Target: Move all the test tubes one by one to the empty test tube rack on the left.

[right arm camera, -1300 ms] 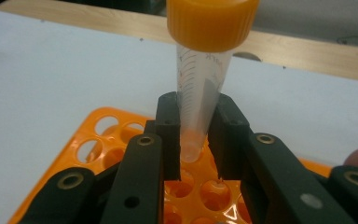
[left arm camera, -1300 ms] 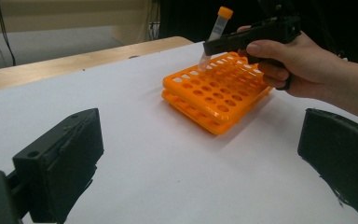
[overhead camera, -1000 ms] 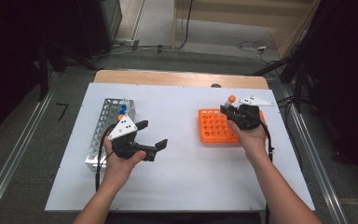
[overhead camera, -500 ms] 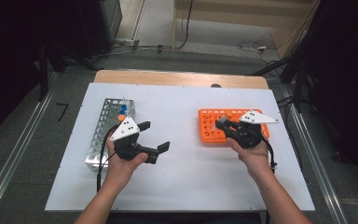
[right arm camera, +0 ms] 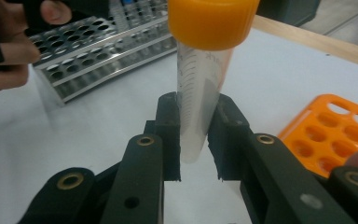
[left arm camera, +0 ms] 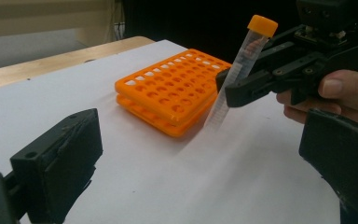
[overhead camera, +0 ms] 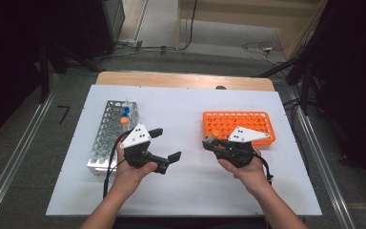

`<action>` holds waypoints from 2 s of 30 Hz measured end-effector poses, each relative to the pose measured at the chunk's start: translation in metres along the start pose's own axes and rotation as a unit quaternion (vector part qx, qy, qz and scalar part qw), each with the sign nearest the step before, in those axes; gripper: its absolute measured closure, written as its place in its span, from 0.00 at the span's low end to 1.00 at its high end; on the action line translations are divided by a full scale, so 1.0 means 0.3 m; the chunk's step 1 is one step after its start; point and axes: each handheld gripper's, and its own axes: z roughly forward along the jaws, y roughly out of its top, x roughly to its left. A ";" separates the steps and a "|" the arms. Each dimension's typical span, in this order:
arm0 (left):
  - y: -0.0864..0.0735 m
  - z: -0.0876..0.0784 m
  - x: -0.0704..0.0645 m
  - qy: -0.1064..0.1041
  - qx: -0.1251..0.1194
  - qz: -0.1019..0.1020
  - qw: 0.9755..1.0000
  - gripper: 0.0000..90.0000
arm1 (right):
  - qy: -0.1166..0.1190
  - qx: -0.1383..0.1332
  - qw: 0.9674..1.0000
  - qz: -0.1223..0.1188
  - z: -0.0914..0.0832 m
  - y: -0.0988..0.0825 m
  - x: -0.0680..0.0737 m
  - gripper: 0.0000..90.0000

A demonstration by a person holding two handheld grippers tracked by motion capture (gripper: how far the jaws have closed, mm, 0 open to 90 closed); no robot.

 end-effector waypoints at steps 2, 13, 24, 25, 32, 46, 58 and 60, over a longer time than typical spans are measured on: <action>0.000 0.004 -0.009 -0.007 0.002 0.002 1.000 0.00 | 0.013 0.002 1.000 -0.004 0.011 -0.001 0.020 0.81; 0.002 0.031 -0.065 -0.064 -0.004 0.018 0.998 0.31 | 0.057 0.024 0.997 -0.038 0.064 -0.006 0.119 0.81; -0.002 0.056 -0.087 -0.083 0.016 0.035 0.996 0.61 | 0.087 0.038 0.994 -0.051 0.084 -0.004 0.169 0.81; -0.002 0.057 -0.089 -0.086 0.020 0.037 0.995 0.63 | 0.089 0.040 0.994 -0.051 0.084 -0.003 0.171 0.81; -0.005 0.067 -0.095 -0.090 0.026 0.044 0.995 0.76 | 0.098 0.043 0.993 -0.053 0.086 -0.003 0.177 0.81; 0.002 0.042 -0.080 -0.059 0.018 0.048 0.997 0.83 | 0.115 0.038 0.992 -0.043 0.080 -0.006 0.160 0.66; 0.014 -0.035 -0.023 -0.021 -0.008 0.030 0.999 0.83 | 0.079 0.028 0.996 -0.038 0.040 -0.011 0.110 0.13; 0.016 -0.053 -0.007 -0.012 -0.013 0.025 1.000 0.83 | 0.076 0.031 0.996 -0.037 0.030 -0.013 0.097 0.08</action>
